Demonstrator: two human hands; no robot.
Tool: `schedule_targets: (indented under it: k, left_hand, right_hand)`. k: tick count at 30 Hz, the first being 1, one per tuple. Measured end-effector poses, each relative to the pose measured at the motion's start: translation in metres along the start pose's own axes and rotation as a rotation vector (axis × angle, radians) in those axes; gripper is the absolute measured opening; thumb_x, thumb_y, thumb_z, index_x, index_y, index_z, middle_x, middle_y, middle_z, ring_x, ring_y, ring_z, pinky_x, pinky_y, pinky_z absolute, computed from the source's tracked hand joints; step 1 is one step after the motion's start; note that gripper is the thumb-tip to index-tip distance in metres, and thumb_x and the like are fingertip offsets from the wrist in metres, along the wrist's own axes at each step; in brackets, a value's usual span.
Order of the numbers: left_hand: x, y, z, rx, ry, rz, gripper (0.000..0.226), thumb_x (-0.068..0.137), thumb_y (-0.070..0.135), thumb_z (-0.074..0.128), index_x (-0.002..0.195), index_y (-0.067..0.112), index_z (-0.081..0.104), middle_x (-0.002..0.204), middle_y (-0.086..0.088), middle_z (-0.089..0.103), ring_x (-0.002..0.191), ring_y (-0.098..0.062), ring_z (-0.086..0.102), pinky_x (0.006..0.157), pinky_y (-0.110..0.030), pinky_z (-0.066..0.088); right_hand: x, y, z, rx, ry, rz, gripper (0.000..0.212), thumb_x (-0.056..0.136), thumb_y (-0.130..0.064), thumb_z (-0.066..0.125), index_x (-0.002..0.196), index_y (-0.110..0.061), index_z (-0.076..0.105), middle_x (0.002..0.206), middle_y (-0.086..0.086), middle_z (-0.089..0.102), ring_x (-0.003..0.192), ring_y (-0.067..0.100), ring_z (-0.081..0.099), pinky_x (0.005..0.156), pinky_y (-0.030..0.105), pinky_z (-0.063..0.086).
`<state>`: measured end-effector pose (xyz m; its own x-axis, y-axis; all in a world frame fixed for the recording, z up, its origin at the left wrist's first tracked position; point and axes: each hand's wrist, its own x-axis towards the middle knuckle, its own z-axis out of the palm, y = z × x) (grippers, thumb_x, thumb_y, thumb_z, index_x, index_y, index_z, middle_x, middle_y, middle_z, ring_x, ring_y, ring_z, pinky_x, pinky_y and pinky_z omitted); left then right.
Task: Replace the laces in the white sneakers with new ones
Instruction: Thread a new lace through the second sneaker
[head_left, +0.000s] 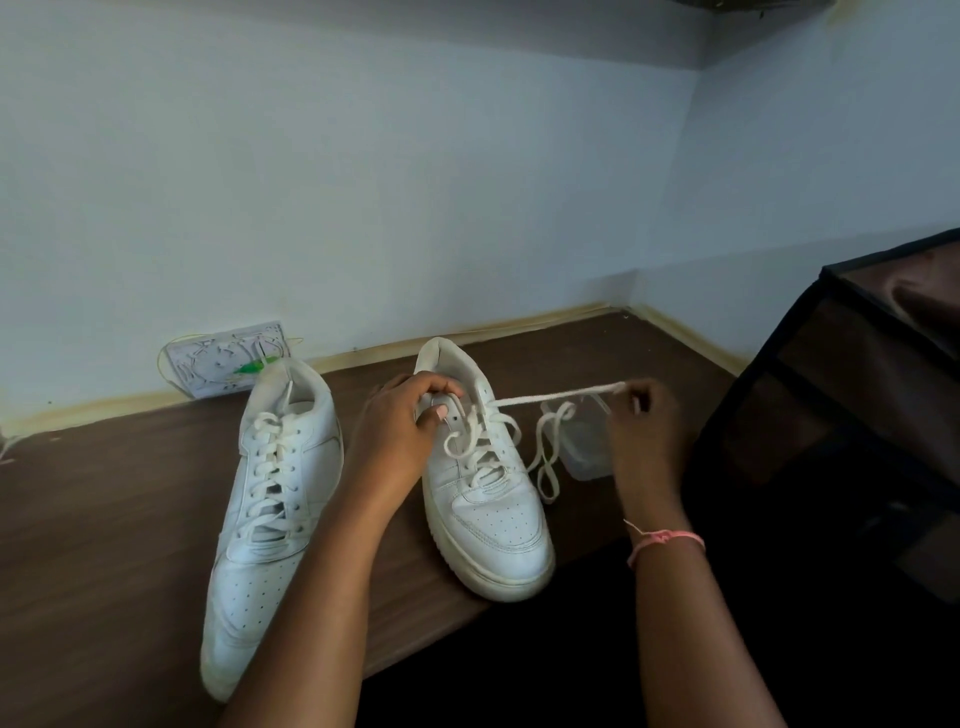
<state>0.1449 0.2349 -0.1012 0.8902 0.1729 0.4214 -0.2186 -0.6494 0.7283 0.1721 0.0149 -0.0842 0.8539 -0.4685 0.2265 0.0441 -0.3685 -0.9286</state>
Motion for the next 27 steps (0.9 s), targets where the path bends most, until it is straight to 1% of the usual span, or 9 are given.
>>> schedule_targets:
  k: [2, 4, 7, 10, 14, 17, 24, 25, 27]
  left_hand:
    - [0.0, 0.0, 0.0, -0.001, -0.011, -0.005, 0.039, 0.09, 0.009, 0.065, 0.092, 0.048, 0.061, 0.106, 0.018, 0.06, 0.107, -0.011, 0.056, 0.087, -0.029, 0.046]
    - [0.001, 0.0, 0.0, 0.002, -0.022, -0.013, 0.035, 0.09, 0.009, 0.064, 0.095, 0.044, 0.064, 0.106, 0.017, 0.06, 0.107, -0.01, 0.055, 0.086, -0.026, 0.044]
    - [0.001, 0.003, 0.0, -0.006, -0.026, -0.022, 0.031, 0.091, 0.011, 0.064, 0.096, 0.041, 0.065, 0.107, 0.016, 0.061, 0.107, -0.009, 0.054, 0.083, -0.023, 0.039]
    - [0.0, 0.004, 0.0, -0.002, -0.021, -0.031, 0.03, 0.091, 0.01, 0.064, 0.097, 0.04, 0.065, 0.106, 0.018, 0.059, 0.107, -0.008, 0.054, 0.081, -0.02, 0.038]
    - [-0.001, 0.005, -0.003, 0.003, -0.022, -0.021, 0.03, 0.091, 0.011, 0.064, 0.095, 0.041, 0.064, 0.098, 0.029, 0.053, 0.102, -0.003, 0.053, 0.076, -0.01, 0.035]
    - [-0.001, 0.005, -0.003, 0.016, -0.015, -0.028, 0.029, 0.091, 0.012, 0.064, 0.095, 0.041, 0.064, 0.098, 0.03, 0.053, 0.103, -0.004, 0.053, 0.08, -0.018, 0.038]
    - [0.001, 0.002, -0.001, -0.017, -0.019, -0.022, 0.031, 0.091, 0.012, 0.064, 0.095, 0.043, 0.063, 0.111, 0.013, 0.064, 0.106, -0.009, 0.056, 0.083, -0.024, 0.042]
    - [0.001, 0.002, -0.001, -0.009, -0.019, -0.024, 0.031, 0.091, 0.013, 0.064, 0.095, 0.043, 0.063, 0.112, 0.012, 0.064, 0.107, -0.009, 0.056, 0.084, -0.025, 0.043]
    - [0.001, 0.001, -0.001, 0.002, -0.028, -0.02, 0.03, 0.091, 0.013, 0.064, 0.097, 0.043, 0.063, 0.113, 0.011, 0.064, 0.109, -0.01, 0.056, 0.087, -0.026, 0.044]
  right_hand:
    - [-0.001, 0.005, 0.007, -0.053, -0.152, -0.007, 0.03, 0.094, -0.014, 0.056, 0.123, -0.022, 0.061, 0.113, 0.003, 0.063, 0.11, 0.024, 0.061, 0.084, 0.032, 0.048]
    - [-0.01, 0.003, 0.023, -0.125, -0.25, -0.177, 0.035, 0.093, -0.022, 0.057, 0.127, -0.031, 0.059, 0.119, 0.001, 0.064, 0.109, 0.023, 0.06, 0.091, 0.04, 0.051]
    - [-0.03, -0.008, 0.043, -0.365, -0.377, -0.389, 0.019, 0.094, -0.039, 0.056, 0.106, -0.032, 0.068, 0.106, -0.009, 0.067, 0.111, 0.018, 0.045, 0.092, 0.039, 0.04]
    - [-0.04, -0.014, 0.048, -0.364, -0.29, -0.431, 0.01, 0.091, -0.035, 0.063, 0.084, -0.028, 0.067, 0.088, -0.013, 0.066, 0.103, 0.012, 0.043, 0.087, 0.034, 0.033]
    - [-0.013, 0.006, 0.036, -0.129, -0.059, -0.263, 0.018, 0.085, -0.043, 0.058, 0.077, -0.028, 0.063, 0.074, -0.01, 0.066, 0.077, 0.018, 0.063, 0.075, 0.044, 0.053]
    - [0.004, 0.022, 0.023, -0.105, 0.061, -0.214, 0.018, 0.083, -0.044, 0.057, 0.078, -0.028, 0.065, 0.081, -0.004, 0.066, 0.084, 0.023, 0.063, 0.077, 0.048, 0.053]
    - [-0.002, 0.016, 0.033, -0.091, 0.004, -0.216, 0.004, 0.085, -0.042, 0.061, 0.082, -0.04, 0.061, 0.087, -0.009, 0.069, 0.095, 0.023, 0.062, 0.083, 0.05, 0.052]
    - [0.002, 0.019, 0.029, -0.118, -0.025, -0.194, 0.005, 0.083, -0.046, 0.058, 0.086, -0.045, 0.062, 0.092, -0.008, 0.07, 0.1, 0.026, 0.061, 0.087, 0.053, 0.05]
    - [0.006, 0.019, 0.021, -0.267, -0.189, -0.165, 0.031, 0.087, -0.044, 0.056, 0.117, -0.052, 0.057, 0.115, -0.009, 0.066, 0.122, 0.031, 0.047, 0.104, 0.056, 0.037]
